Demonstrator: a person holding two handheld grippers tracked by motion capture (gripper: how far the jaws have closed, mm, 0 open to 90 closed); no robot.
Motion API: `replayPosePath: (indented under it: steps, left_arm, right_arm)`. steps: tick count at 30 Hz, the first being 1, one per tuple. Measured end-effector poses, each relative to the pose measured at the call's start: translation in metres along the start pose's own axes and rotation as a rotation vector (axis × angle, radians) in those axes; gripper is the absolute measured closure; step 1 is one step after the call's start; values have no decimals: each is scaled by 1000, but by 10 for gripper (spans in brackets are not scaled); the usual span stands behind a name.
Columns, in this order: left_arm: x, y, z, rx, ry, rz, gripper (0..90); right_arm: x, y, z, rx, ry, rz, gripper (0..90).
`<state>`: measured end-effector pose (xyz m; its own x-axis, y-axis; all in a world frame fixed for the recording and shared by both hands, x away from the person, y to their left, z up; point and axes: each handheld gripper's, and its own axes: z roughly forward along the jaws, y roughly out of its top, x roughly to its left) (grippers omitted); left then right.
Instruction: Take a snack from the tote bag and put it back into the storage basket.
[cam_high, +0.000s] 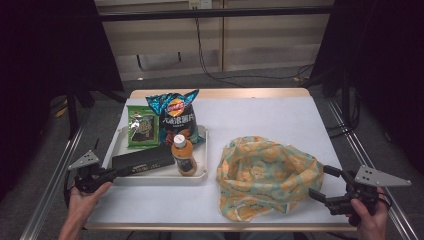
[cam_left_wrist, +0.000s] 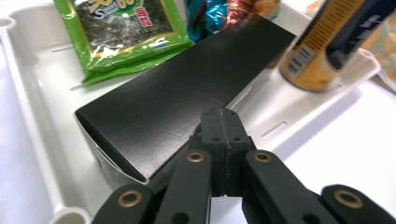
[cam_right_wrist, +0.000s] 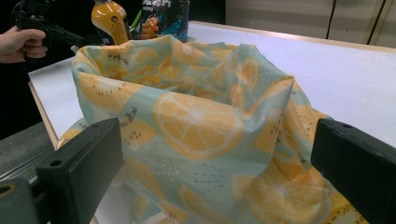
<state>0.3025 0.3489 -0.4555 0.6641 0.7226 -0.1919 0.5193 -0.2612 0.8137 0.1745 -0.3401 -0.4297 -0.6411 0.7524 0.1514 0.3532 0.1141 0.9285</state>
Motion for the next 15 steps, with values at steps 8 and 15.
replayPosePath:
  steps: [8, 15]
  left_arm:
    - [2, 5, 5, 9, 12, 0, 900]
    - [6, 4, 7, -3, 18, -19, 900]
  right_arm:
    - [0, 0, 0, -2, -1, 3, 19]
    - [-1, 0, 0, 0, 2, 2, 19]
